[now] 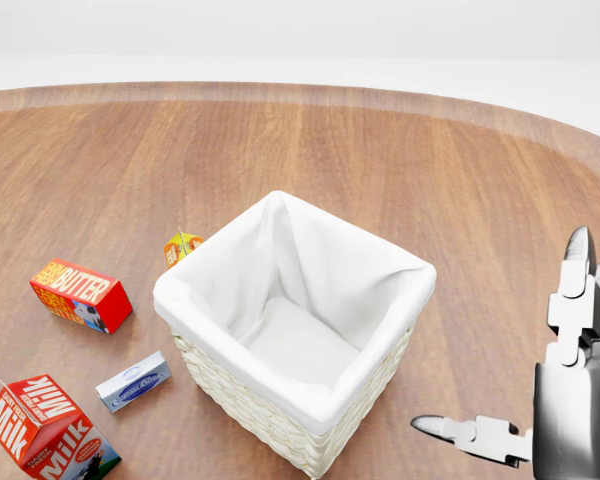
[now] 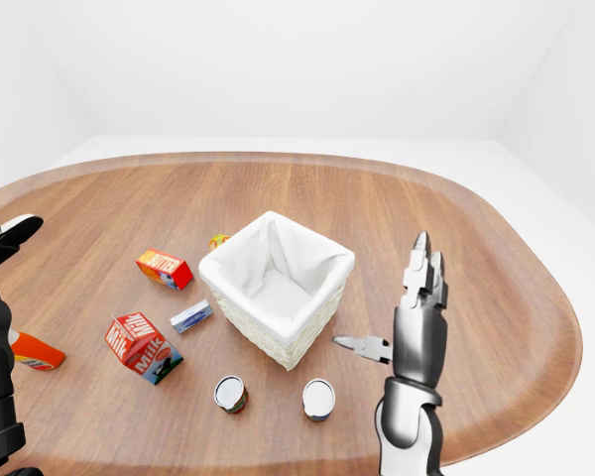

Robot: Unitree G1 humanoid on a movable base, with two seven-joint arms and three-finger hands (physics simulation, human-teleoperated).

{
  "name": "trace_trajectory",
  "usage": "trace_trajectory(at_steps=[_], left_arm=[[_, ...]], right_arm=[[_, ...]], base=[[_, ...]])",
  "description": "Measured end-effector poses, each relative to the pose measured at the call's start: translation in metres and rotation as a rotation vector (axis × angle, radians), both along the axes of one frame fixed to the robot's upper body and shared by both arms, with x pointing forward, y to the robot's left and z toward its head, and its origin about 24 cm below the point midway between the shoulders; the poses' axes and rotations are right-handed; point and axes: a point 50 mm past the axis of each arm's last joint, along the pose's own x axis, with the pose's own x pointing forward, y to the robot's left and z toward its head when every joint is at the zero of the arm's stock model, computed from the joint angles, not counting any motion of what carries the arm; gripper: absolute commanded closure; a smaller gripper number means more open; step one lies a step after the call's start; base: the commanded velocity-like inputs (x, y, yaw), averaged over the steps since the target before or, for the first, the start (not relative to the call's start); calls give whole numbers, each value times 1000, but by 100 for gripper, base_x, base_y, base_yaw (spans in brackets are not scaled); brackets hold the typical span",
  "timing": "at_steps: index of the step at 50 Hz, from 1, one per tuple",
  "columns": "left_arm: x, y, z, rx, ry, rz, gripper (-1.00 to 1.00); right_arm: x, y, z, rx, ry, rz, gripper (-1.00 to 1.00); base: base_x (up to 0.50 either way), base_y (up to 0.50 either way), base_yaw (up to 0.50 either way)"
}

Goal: Pick up the alphabet soup, and put it in the basket.

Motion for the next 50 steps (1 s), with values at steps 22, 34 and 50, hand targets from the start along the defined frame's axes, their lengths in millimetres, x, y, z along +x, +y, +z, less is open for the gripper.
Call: trace_trajectory(at_steps=[22,34,50], left_arm=[[1,0,-1,-2,4,2,-100],[0,0,-1,2,5,1,-100],[1,0,-2,4,10,-3,-100]], right_arm=[[6,22,3,-332,-54,-67,-100],[11,33,-5,-501,-34,-67,-100],[11,33,-19,-606,0,-86,-100]], base=[[0,0,0],[0,0,0],[0,0,0]])
